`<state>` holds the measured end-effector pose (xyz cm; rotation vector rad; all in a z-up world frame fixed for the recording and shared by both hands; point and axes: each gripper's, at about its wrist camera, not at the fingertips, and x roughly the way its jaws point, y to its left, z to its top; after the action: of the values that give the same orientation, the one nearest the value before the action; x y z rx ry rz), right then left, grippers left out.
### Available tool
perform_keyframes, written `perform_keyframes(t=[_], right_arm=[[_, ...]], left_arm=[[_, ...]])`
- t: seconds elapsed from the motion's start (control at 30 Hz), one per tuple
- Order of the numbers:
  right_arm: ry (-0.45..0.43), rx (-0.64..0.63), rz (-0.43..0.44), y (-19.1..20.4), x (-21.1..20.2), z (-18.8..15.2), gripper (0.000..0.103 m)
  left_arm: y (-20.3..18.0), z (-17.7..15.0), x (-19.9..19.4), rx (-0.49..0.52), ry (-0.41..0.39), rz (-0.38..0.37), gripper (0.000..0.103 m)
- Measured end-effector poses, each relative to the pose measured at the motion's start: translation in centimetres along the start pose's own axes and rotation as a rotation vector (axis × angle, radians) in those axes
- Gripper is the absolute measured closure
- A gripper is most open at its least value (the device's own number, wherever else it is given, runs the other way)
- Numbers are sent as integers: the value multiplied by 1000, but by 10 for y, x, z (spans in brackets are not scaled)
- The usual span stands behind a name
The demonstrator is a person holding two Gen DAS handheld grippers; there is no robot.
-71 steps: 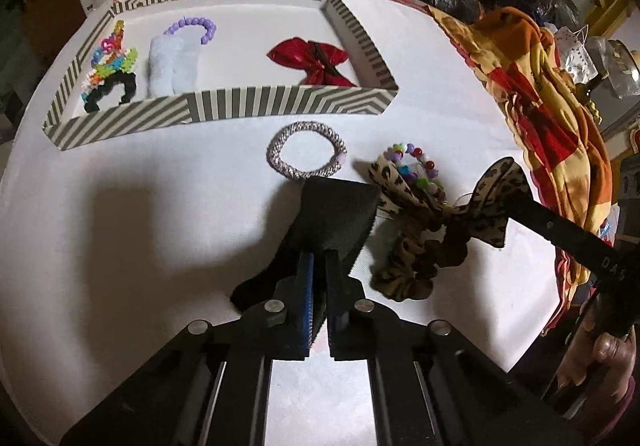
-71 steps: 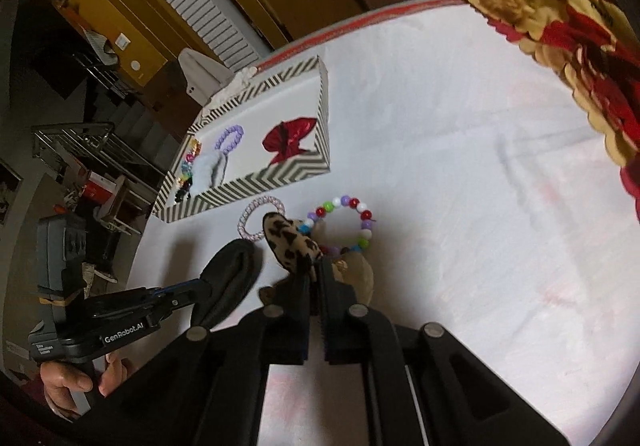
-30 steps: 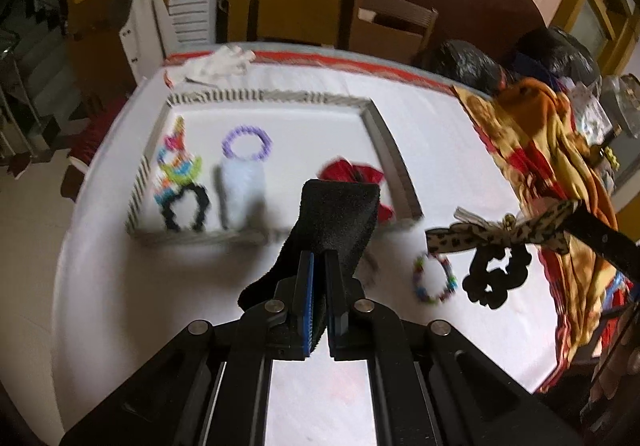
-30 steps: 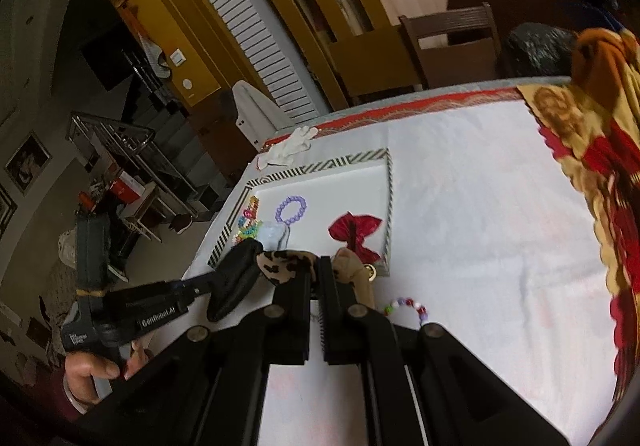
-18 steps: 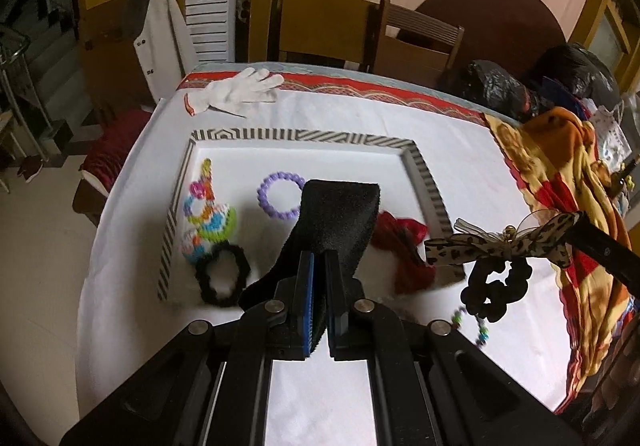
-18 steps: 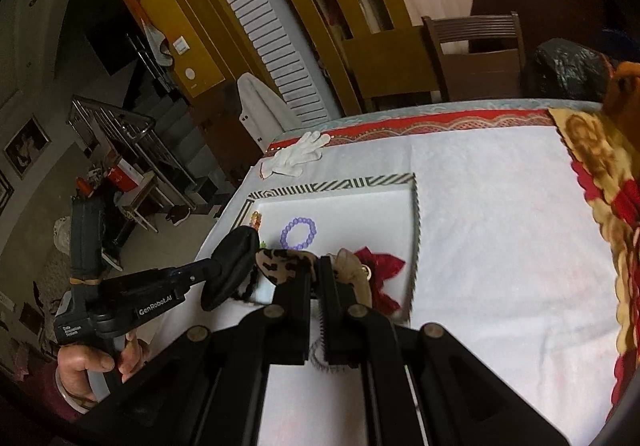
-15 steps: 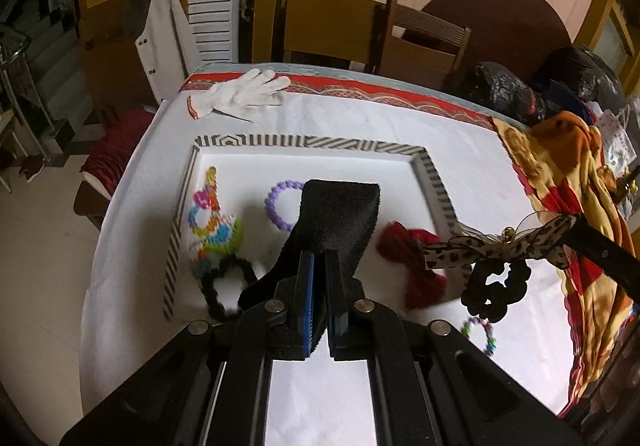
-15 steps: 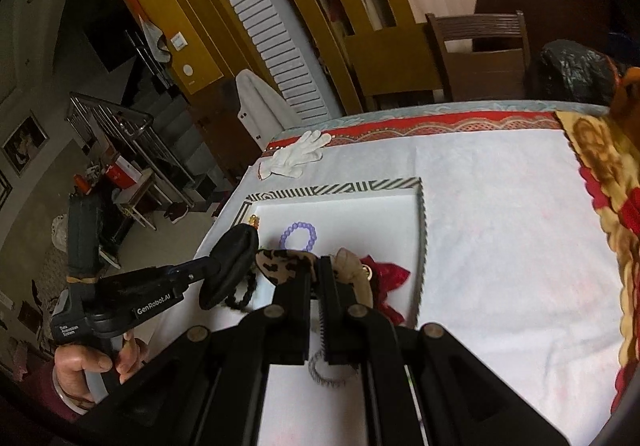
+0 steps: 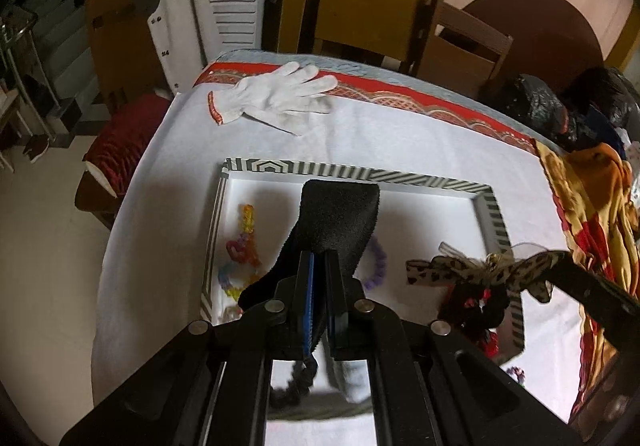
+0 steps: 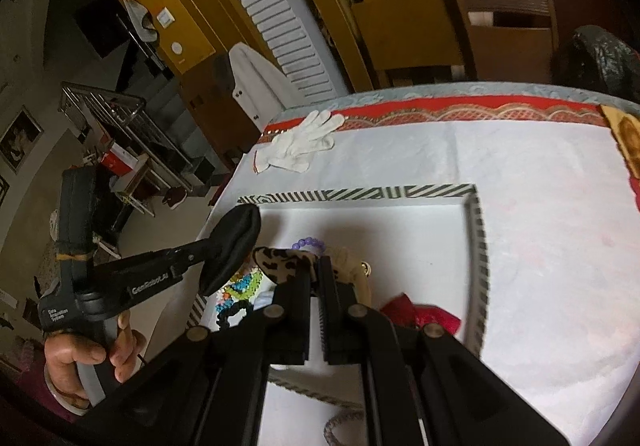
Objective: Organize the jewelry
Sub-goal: 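Carry the clip and leopard bow into the tray and open both tools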
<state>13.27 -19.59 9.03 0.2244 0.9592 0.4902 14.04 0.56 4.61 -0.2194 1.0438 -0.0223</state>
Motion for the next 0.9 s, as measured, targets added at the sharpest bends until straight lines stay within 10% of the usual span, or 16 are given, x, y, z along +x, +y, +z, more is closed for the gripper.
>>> perform_keyframes(t=[0.9], right_arm=[[86, 97, -138, -66, 71, 14, 100]], left_arm=[[0, 18, 76, 4, 90, 21, 91]])
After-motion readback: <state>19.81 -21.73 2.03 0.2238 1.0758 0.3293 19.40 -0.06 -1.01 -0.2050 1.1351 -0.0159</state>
